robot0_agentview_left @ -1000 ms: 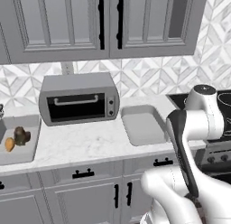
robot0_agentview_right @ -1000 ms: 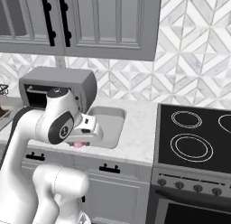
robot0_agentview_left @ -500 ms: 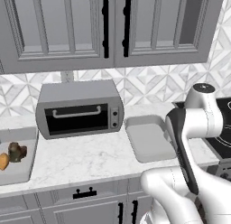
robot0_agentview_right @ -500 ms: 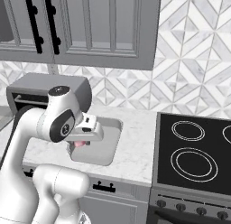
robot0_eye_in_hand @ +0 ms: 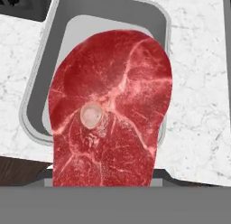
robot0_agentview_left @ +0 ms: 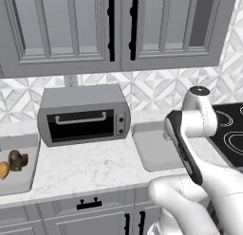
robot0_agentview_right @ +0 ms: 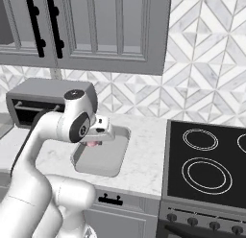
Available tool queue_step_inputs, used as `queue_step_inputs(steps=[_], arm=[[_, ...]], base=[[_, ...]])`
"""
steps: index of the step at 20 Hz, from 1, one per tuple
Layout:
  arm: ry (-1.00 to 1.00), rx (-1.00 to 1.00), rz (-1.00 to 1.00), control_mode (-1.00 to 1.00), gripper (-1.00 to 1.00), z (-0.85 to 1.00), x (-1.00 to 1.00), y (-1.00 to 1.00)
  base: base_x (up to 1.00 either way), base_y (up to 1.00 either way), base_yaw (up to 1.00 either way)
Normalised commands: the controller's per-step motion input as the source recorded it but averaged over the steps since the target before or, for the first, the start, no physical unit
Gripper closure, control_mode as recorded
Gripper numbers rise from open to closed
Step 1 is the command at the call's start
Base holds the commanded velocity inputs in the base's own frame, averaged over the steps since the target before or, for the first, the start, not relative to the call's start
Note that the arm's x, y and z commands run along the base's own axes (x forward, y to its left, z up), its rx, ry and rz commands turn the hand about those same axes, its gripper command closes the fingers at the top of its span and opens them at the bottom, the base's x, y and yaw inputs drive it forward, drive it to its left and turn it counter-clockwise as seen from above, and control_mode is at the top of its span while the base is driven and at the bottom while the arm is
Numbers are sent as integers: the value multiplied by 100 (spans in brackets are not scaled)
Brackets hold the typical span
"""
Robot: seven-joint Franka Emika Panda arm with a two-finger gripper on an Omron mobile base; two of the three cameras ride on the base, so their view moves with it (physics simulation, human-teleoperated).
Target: Place one potato and one steak in each tupperware on the nearby counter, to pack two identical lunches.
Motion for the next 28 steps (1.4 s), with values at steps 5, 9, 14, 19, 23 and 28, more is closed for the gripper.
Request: queue_step_inputs(steps=[5,9,14,19,23,28], arm=[[28,0,1,-100,100,-56,100,-6],[46,0,0,-100,100,-12,95,-4],[24,0,0,-100,100,-7,13,0],[1,0,0,-100,100,-70,0,0],[9,0,0,-100,100,-98,1,0],[9,0,0,-100,100,-62,0,0]], base=[[0,0,0],[0,0,0],[0,0,0],[0,0,0],[0,0,0],[0,0,0]])
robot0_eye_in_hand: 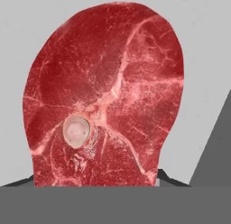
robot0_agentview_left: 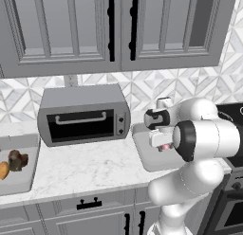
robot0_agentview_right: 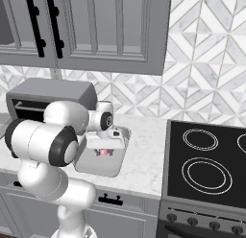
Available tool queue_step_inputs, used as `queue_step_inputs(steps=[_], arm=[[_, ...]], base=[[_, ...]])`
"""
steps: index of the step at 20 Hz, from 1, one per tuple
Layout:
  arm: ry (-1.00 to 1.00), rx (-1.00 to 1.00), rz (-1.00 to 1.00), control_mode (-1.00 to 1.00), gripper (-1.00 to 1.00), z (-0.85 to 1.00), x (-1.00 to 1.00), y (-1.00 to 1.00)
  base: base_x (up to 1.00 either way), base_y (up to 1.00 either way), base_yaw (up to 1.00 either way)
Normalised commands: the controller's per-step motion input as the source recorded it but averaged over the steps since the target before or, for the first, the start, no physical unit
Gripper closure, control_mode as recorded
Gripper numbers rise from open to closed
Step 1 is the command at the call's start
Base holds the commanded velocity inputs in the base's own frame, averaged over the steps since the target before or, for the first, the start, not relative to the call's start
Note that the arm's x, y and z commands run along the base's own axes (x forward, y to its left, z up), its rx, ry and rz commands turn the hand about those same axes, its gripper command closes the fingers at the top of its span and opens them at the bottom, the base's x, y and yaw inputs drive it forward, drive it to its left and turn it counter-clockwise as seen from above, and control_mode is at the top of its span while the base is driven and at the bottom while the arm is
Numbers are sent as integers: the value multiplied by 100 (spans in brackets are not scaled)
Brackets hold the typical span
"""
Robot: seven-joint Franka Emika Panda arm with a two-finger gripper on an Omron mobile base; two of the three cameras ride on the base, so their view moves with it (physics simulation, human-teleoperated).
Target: Place one potato and one steak in each tupperware on the nearby counter, to pack two identical lunches.
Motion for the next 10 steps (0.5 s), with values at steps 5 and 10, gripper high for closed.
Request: queue_step_inputs(steps=[5,10], arm=[[-2,0,0,-100,100,-4,15,0],[-5,0,-8,-100,100,0,25,-14]], base=[[0,0,0],[0,0,0]])
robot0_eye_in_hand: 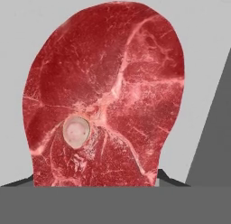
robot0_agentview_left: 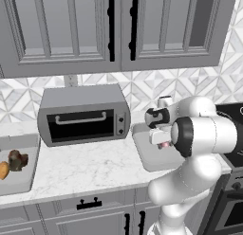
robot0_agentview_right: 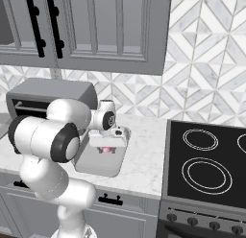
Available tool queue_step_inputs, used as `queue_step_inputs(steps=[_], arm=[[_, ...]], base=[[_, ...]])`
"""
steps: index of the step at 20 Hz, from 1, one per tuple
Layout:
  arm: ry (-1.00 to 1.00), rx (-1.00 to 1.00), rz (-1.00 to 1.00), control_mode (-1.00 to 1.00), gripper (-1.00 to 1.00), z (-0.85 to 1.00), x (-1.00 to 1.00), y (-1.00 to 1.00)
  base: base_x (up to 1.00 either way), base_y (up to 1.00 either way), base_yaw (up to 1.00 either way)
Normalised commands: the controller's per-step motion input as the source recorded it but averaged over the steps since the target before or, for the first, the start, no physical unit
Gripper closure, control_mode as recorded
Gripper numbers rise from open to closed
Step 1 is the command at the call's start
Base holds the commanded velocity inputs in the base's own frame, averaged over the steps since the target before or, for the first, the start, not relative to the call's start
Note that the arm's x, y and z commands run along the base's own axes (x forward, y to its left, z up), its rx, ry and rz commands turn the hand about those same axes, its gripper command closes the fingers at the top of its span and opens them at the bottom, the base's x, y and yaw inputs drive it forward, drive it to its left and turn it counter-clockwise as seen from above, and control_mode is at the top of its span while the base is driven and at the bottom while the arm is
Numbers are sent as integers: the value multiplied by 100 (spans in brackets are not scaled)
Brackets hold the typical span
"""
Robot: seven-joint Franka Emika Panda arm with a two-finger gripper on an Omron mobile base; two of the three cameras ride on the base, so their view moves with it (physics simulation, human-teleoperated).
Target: Place one potato and one steak in each tupperware on the nearby counter, to pack two identical lunches.
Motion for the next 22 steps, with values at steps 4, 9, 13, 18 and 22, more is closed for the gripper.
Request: queue_step_inputs(steps=[4,9,13,18,22], arm=[[0,0,-11,-100,100,0,0,-26],[0,0,-3,-100,100,0,0,-7],[0,0,-1,-100,-100,0,0,0],[0,0,0,-100,-100,6,-4,0],[-2,0,0,-100,-100,48,-29,0]], base=[[0,0,0],[0,0,0],[0,0,0],[0,0,0],[0,0,0]])
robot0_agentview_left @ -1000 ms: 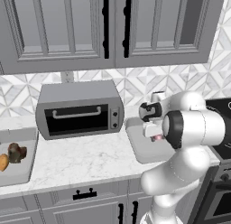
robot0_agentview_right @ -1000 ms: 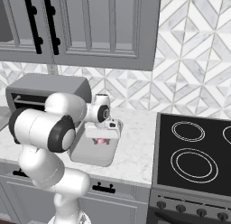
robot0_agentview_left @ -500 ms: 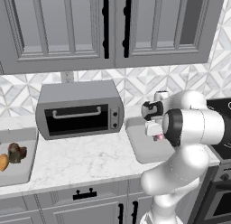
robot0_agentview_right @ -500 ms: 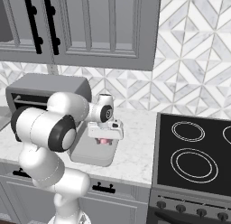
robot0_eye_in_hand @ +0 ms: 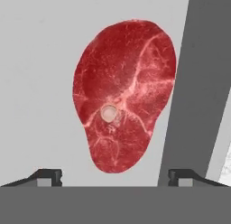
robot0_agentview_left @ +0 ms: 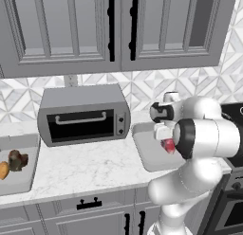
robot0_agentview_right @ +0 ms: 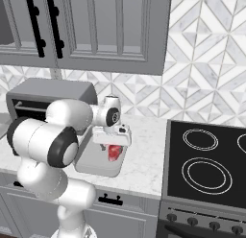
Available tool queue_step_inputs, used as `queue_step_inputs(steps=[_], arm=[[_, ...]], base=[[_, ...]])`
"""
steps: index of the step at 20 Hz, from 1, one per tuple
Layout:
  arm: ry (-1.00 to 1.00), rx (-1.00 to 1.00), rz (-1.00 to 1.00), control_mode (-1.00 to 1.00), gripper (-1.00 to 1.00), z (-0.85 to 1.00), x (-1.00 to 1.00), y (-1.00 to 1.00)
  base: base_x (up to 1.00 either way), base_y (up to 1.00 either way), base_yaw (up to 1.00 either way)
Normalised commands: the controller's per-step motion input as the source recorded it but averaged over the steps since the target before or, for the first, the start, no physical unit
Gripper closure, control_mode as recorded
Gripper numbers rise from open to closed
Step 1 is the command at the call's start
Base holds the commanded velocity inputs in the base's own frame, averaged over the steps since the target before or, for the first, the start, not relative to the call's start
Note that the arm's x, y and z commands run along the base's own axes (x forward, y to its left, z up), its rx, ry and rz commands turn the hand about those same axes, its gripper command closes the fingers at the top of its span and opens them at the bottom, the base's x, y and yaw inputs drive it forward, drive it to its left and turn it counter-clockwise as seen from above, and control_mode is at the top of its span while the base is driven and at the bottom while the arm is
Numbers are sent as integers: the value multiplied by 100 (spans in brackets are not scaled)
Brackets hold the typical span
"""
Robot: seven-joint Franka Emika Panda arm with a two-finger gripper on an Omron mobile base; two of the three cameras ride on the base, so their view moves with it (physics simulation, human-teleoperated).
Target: Place one potato and one steak in each tupperware on the nearby counter, to pack two identical lunches.
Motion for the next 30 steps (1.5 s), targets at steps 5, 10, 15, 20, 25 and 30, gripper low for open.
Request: queue_step_inputs(steps=[5,10,15,20,25,30], arm=[[-13,1,0,-100,-100,86,-61,14],[-23,4,0,-100,-100,79,-81,19],[-17,2,0,-100,-100,56,-95,22],[-7,0,3,-100,-100,38,-100,11],[-6,0,2,-100,-100,5,-28,2],[0,0,0,100,-100,0,0,0]], base=[[0,0,0],[0,0,0],[0,0,0],[0,0,0],[0,0,0],[-13,0,0]])
